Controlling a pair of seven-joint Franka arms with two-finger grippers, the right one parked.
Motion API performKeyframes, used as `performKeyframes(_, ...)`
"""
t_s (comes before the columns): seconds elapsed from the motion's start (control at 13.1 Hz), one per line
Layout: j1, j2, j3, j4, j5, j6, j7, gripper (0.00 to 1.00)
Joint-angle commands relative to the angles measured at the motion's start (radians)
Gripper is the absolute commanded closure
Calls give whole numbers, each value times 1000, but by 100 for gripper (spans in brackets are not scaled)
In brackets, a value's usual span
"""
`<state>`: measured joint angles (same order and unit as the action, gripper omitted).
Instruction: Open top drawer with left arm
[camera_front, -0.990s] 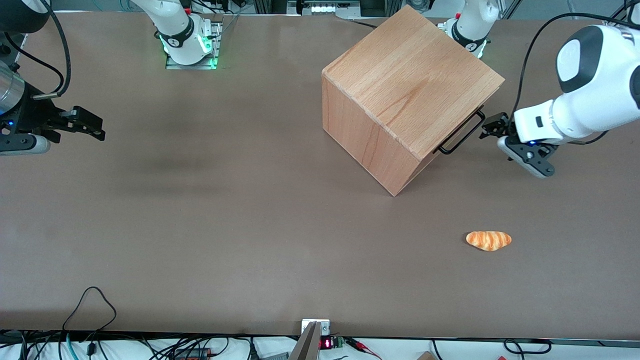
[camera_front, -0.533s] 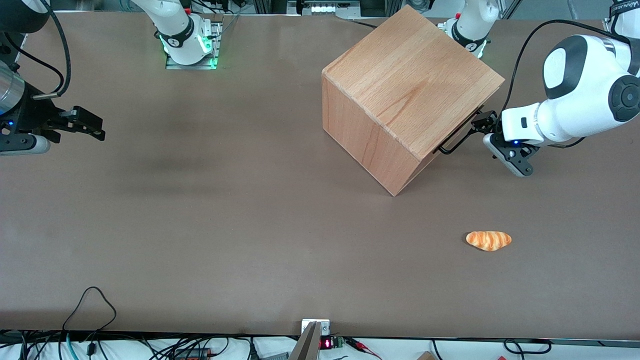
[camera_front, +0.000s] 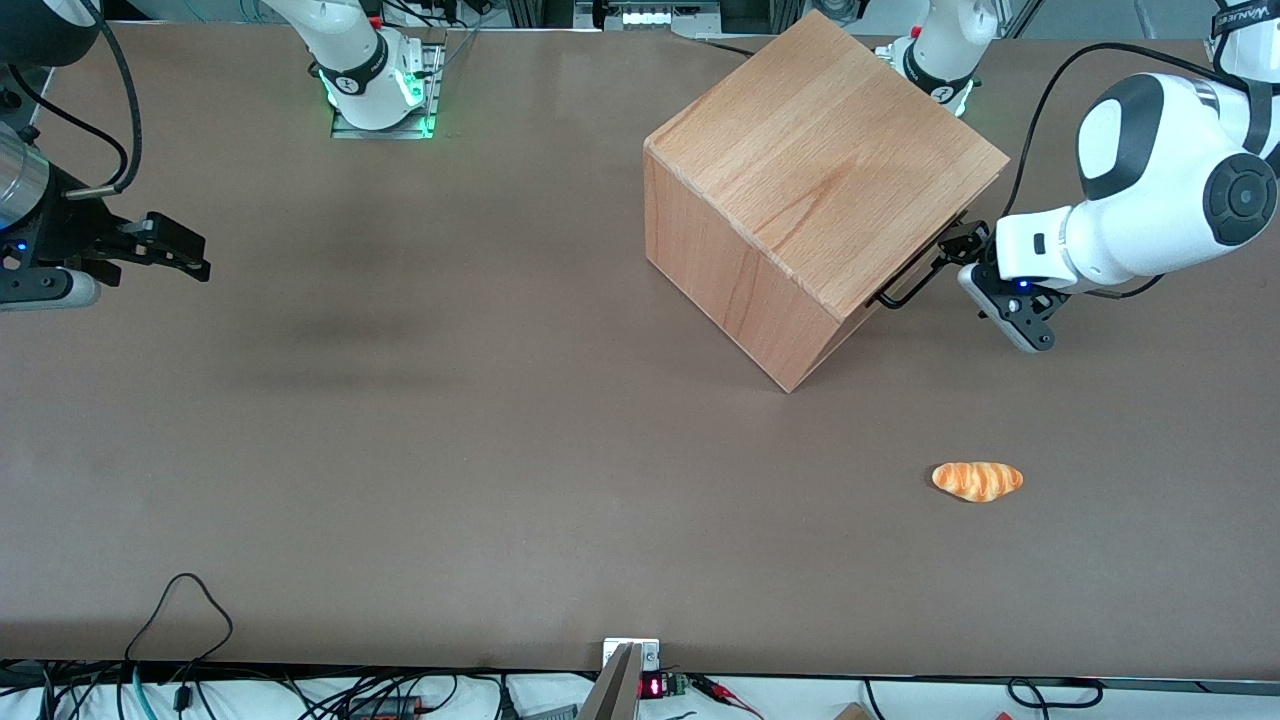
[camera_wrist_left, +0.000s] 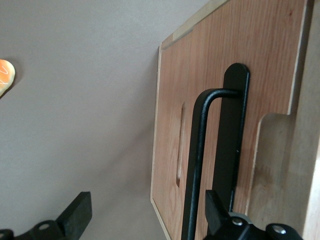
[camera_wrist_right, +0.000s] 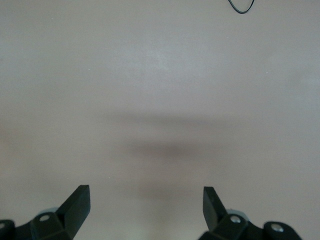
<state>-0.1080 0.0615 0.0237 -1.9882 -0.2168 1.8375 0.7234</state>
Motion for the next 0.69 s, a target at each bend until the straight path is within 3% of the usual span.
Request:
performKeyframes(0.0,2,-3,-1,-15,-26,16,30,0)
performKeyframes(0.61,2,-3,-16,-43,-39,37,30,0)
